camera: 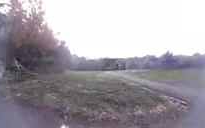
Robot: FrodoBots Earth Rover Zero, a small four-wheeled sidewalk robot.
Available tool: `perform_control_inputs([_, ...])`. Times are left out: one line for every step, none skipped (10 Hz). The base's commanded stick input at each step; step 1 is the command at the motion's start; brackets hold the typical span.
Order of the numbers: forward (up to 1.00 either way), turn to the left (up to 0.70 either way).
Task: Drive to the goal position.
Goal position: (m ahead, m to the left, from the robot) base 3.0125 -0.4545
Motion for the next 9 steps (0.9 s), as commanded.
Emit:
perform_control_inputs([0.0,-0.45])
perform_control_inputs([0.0,-0.45])
perform_control_inputs([0.0,-0.45])
perform_control_inputs([0.0,-0.45])
perform_control_inputs([0.0,-0.45])
perform_control_inputs([0.0,-0.45])
perform_control_inputs([0.0,-0.45])
perform_control_inputs([0.0,-0.45])
perform_control_inputs([0.0,-0.45])
